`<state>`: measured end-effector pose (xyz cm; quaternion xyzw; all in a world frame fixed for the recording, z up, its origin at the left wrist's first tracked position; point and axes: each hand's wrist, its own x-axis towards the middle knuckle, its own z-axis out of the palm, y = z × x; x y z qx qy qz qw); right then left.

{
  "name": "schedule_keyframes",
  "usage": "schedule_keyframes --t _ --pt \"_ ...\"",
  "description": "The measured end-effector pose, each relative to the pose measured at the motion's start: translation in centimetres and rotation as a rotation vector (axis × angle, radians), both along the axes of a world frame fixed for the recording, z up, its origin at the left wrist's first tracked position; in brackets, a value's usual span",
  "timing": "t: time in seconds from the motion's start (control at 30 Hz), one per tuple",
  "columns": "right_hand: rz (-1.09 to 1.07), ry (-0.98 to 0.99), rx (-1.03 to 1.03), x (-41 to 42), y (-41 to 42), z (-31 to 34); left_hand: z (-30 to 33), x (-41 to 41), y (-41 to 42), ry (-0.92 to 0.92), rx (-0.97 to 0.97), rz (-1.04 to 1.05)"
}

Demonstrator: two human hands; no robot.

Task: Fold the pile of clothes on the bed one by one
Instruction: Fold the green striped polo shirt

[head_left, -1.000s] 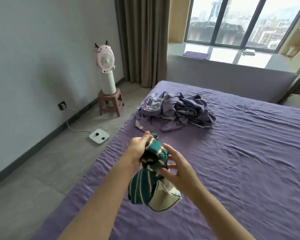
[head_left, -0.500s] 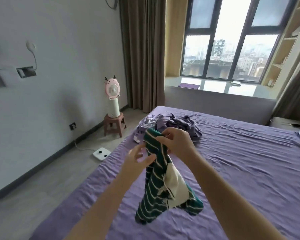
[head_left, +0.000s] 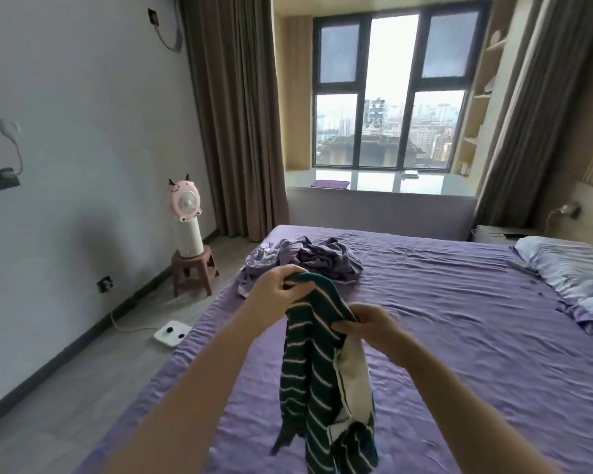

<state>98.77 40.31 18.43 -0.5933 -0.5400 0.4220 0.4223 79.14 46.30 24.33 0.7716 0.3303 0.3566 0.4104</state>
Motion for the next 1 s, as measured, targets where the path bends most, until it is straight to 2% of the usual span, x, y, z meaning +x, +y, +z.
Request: schedule_keyframes --t 0.1,0.2,0.3,0.37,0.4,0.47,0.57,0.67,0.73,0.8,0.87,1.0 --pt "-0.032 0.062 -0.007 -0.1 -2.2 -1.3 1.1 -1.3 0.3 0.009 0.011 -0.025" --pt "-0.084 0.058 0.028 -1.6 -3.4 -1.3 1.1 -4.2 0.9 0.108 0.078 -0.032" --pt "-0.194 0.007 0.118 -4.7 -4.1 -0.2 0.0 -7.8 1.3 0.375 0.124 -0.102" --pt "-0.203 -0.023 0.188 -7.2 -4.4 0.9 -1.3 -9.7 0.9 0.599 0.164 -0.166" --pt "-0.195 -0.051 0.202 -8.5 -4.6 1.5 -1.9 -10.4 0.6 0.650 0.188 -0.189" --pt "-0.193 -0.141 0.205 -10.7 -4.9 2.6 -3.1 -11.0 -0.9 0.544 0.125 -0.271" --pt "-0.254 -0.229 0.183 -12.7 -5.8 3.7 -4.4 -10.2 -3.7 0.183 -0.133 -0.448" --pt "-0.326 -0.320 0.151 -13.0 -7.8 4.4 -5.2 -7.9 -6.0 -0.019 -0.130 -0.435" --pt "-0.379 -0.331 0.119 -12.4 -9.9 4.5 -4.9 -6.5 -7.1 -0.034 -0.063 -0.378" --pt "-0.437 -0.242 0.118 -11.6 -12.2 4.5 -4.4 -5.5 -7.9 0.005 0.032 -0.377" --pt "-0.431 -0.106 0.137 -10.9 -14.5 4.2 -3.3 -4.7 -8.6 -0.007 0.042 -0.429" --pt "-0.375 0.240 0.146 -9.0 -19.1 2.2 0.3 -3.1 -10.7 -0.080 -0.170 -0.479"
